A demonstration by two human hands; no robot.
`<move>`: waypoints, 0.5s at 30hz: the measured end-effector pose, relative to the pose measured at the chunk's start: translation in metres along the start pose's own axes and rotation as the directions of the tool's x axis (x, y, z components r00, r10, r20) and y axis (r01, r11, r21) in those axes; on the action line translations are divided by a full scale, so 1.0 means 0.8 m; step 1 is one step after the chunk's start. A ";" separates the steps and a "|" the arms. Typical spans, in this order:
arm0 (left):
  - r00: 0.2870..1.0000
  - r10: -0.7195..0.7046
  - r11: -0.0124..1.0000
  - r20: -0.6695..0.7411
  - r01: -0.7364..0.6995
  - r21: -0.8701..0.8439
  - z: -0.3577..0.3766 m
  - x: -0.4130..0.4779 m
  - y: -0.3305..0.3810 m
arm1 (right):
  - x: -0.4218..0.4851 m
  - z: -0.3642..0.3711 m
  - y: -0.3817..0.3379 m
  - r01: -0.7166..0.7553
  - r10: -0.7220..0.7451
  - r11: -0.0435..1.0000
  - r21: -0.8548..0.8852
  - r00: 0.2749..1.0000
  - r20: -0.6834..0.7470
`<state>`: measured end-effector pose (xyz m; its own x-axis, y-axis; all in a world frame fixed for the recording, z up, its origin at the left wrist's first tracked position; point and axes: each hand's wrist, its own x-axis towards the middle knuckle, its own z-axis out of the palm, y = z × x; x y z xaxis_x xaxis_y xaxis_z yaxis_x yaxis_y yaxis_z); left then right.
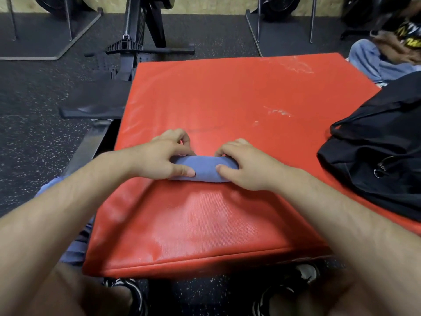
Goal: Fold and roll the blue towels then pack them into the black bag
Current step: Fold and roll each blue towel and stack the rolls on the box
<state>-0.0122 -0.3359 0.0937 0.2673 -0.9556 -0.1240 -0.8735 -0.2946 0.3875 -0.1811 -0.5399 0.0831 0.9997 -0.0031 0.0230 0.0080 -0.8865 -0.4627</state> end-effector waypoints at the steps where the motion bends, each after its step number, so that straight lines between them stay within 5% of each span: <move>1: 0.999 0.019 1.000 -0.028 -0.020 -0.011 -0.002 0.003 -0.001 | 0.003 0.001 0.004 0.022 -0.023 1.000 -0.014 0.999 -0.044; 7: 0.973 0.085 0.996 -0.213 -0.082 0.020 -0.005 0.020 0.009 | 0.018 0.000 0.008 0.085 -0.107 0.991 -0.102 0.967 -0.231; 15: 0.995 -0.075 0.979 -0.069 0.087 0.183 0.022 0.030 -0.008 | 0.039 -0.002 0.013 -0.075 0.078 0.991 -0.109 0.997 0.021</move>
<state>-0.0071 -0.3571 0.0720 0.3598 -0.9287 -0.0898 -0.9066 -0.3707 0.2018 -0.1498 -0.5500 0.0801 0.9976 -0.0622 -0.0312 -0.0693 -0.9289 -0.3637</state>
